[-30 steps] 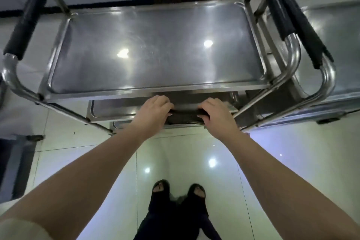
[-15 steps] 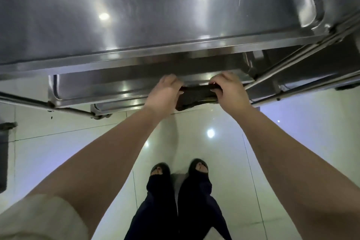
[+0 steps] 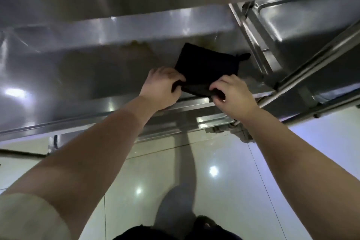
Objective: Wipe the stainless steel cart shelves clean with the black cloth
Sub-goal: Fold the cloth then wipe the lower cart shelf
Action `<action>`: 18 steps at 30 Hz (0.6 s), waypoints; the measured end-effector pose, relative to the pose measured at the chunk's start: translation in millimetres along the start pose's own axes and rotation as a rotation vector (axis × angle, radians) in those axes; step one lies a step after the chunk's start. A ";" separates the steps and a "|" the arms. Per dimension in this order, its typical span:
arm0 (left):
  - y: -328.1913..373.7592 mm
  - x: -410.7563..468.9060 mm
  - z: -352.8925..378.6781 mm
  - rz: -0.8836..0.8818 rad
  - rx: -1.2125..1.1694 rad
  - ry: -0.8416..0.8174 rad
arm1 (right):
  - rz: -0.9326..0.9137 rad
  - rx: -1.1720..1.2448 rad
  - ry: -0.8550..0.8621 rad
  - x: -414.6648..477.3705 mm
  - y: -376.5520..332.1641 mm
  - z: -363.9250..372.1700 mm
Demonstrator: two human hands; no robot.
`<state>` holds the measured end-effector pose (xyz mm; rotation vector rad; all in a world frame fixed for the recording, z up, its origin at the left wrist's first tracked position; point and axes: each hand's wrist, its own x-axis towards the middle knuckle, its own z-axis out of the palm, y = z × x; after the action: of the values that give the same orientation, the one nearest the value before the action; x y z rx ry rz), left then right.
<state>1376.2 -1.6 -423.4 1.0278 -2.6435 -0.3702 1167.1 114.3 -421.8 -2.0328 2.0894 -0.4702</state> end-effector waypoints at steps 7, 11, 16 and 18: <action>-60.9 54.3 3.4 -0.140 0.136 0.025 | 0.301 -0.017 0.046 73.1 -7.9 9.8; -67.5 61.8 23.8 -0.247 0.291 -0.047 | 0.526 -0.152 -0.273 92.4 -35.9 52.4; -76.2 50.6 33.6 -0.296 0.237 -0.031 | 0.464 -0.244 -0.267 84.6 27.0 39.5; -78.4 53.5 38.0 -0.302 0.245 -0.043 | 0.522 -0.263 -0.233 81.4 62.7 25.3</action>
<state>1373.4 -89.2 -476.0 1.5200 -2.6188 -0.1308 1113.8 31.6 -460.5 -1.4631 2.4961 0.1261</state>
